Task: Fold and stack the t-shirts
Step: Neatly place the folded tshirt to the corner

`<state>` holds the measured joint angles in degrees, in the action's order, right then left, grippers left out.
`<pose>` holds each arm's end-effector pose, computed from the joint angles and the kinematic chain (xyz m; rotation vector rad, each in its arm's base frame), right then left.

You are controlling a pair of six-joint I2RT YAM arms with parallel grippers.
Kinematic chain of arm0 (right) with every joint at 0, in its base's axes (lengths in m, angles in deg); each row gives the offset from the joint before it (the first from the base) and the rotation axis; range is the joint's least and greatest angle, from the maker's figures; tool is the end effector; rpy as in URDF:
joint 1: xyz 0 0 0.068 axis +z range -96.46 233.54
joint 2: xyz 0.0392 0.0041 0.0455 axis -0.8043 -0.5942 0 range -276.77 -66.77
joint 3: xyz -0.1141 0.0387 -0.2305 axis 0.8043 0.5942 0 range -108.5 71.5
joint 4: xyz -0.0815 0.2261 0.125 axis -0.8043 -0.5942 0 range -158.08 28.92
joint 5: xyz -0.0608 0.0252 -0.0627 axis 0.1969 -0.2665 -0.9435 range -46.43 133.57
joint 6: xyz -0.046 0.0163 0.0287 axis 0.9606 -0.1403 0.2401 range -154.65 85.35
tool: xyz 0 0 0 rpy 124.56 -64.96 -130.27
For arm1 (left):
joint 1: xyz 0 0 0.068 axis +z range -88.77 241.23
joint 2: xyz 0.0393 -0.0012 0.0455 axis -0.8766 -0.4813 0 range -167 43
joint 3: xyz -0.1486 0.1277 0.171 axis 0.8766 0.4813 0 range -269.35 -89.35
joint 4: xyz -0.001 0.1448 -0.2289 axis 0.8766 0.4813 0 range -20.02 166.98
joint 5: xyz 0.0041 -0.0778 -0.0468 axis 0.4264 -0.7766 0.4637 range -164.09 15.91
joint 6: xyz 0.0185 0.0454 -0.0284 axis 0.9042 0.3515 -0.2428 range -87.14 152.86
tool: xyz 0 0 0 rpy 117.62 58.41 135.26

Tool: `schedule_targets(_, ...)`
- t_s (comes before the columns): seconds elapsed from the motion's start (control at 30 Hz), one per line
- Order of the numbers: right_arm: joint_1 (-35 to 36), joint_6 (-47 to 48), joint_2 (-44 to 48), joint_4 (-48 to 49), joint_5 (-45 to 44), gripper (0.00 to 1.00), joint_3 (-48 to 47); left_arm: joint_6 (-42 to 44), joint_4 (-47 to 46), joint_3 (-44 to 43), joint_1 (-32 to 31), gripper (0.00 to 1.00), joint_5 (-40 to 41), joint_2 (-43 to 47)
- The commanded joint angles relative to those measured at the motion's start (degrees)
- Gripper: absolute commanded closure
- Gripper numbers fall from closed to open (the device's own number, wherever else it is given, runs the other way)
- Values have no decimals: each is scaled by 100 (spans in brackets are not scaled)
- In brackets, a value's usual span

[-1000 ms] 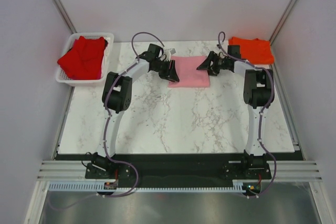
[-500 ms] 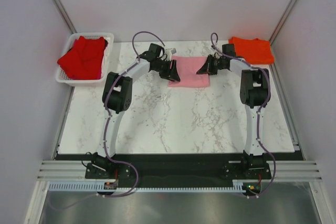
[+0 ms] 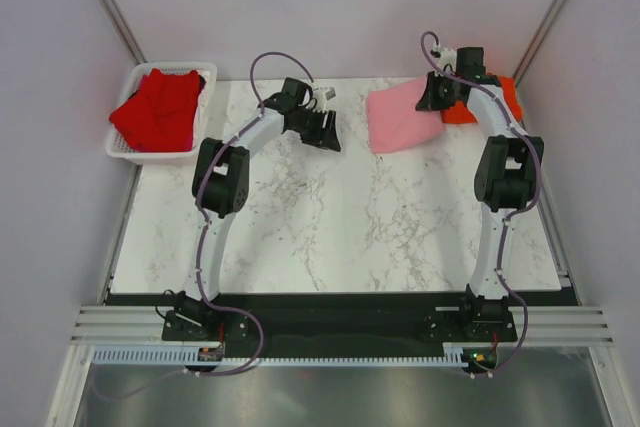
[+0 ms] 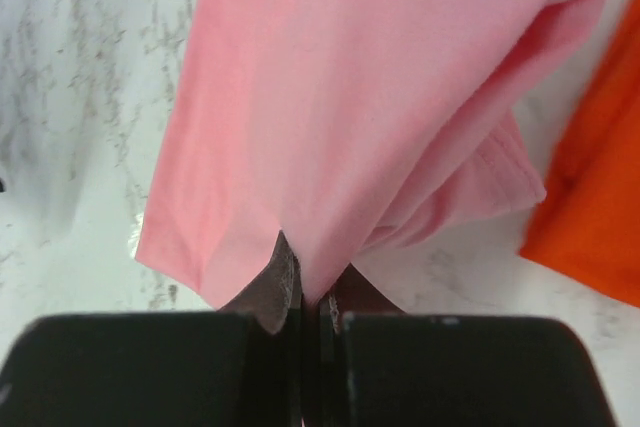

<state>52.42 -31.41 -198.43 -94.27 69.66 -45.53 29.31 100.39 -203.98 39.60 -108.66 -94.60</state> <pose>0.5225 0.0072 0.2133 -0.2528 2.3408 0.5084 0.4815 -0.2150 0.1528 0.6451 2.4210 -0.9367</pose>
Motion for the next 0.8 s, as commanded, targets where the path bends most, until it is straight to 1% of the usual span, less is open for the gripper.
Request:
schedule_targets(0.0, -46, 677, 307, -135, -613, 100, -381, 302, 26, -86, 9, 38, -85, 480)
schedule_targets(0.17, -142, 774, 316, -47, -1113, 100, -750, 311, 35, -68, -8, 39, -94, 532)
schedule_targets(0.47, -256, 1257, 53, 76, -1641, 100, -1383, 346, 52, 37, -70, 39, -112, 638)
schedule_targets(0.7, -441, 1363, -238, 225, -2028, 100, -1700, 346, 61, 63, -219, 39, 11, 656)
schedule_targets(0.77, -520, 1363, -316, 278, -2072, 100, -1822, 513, 70, 63, -254, 39, 38, 673)
